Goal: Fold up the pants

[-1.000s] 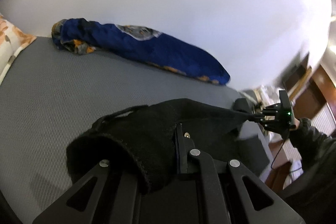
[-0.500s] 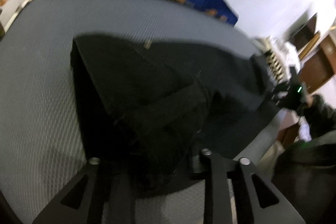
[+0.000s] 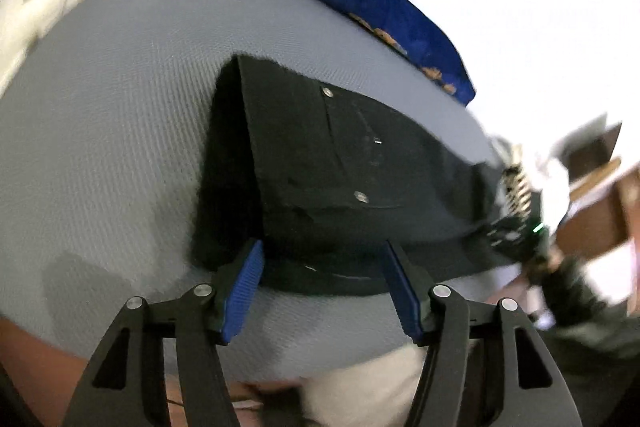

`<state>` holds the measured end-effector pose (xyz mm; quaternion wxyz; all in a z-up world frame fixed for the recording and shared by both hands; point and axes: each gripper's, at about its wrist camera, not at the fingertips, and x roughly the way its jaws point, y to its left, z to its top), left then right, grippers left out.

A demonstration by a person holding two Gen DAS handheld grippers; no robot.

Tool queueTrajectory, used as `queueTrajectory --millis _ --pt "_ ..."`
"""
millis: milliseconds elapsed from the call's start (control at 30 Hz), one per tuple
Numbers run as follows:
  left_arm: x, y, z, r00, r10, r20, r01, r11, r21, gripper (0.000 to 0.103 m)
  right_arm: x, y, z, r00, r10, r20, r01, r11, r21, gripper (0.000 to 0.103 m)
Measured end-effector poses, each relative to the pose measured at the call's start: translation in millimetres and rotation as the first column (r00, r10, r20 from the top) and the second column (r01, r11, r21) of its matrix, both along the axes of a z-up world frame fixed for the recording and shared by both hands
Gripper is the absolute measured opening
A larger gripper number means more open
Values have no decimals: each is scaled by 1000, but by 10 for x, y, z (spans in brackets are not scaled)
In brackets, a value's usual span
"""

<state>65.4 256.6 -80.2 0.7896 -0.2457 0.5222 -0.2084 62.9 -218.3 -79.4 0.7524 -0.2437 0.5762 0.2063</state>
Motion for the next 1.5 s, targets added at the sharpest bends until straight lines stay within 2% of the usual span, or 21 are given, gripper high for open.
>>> queueTrajectory --millis 67,133,300,400,533,633,700,733,767,800,867,1033,1167,1300,1400,1500 --pt "-2 -34 -18 999 39 -25 -39 999 -19 62 -8 -1 -4 1000 2 4 -2 1000 5 7" --pt "-4 -22 -81 992 100 -71 -105 992 -71 62 -43 6 4 1000 4 10 -4 1000 6 7" --pt "-110 145 -116 969 214 -120 -232 959 -161 61 -80 -4 12 1000 5 22 -5 1000 15 7" --pt "-171 206 -142 958 245 -145 -269 946 -179 61 -80 -36 12 1000 -5 28 4 999 34 7" --pt "-196 126 -210 955 231 -185 -265 946 -187 61 -60 -59 13 1000 -8 29 6 999 49 7" --pt "-122 43 -304 947 241 -214 -279 945 -170 61 -71 -55 14 999 -5 32 3 999 48 7" --pt "-38 48 -350 933 283 -222 -317 939 -133 61 -79 -53 13 999 -4 37 2 999 46 7" --pt "5 61 -374 925 303 -228 -337 933 -125 58 -79 -53 13 999 -7 39 6 999 46 7" --pt "32 44 -383 922 315 -224 -348 929 -124 35 -85 -50 13 999 -14 42 12 999 46 7" --pt "98 36 -359 927 313 -205 -340 934 -109 24 -98 -44 20 999 -23 48 20 999 43 7" --pt "173 29 -273 936 306 -176 -325 941 -91 18 -132 -21 43 998 -33 57 32 999 21 6" --pt "255 68 -87 973 218 -78 -222 974 -39 17 -368 99 223 997 -35 68 36 999 -8 6" --pt "294 96 -187 992 122 -25 -121 992 38 17 -603 199 262 999 -25 47 25 1000 1 5" --pt "280 153 -409 996 83 -38 -81 995 55 17 -700 257 116 999 -32 32 32 999 -25 6" --pt "164 210 -331 999 53 2 -53 995 86 17 -691 244 172 998 -58 25 58 998 -8 6" --pt "105 129 -164 997 15 79 -26 989 146 17 -679 218 223 997 -77 13 77 997 17 6"
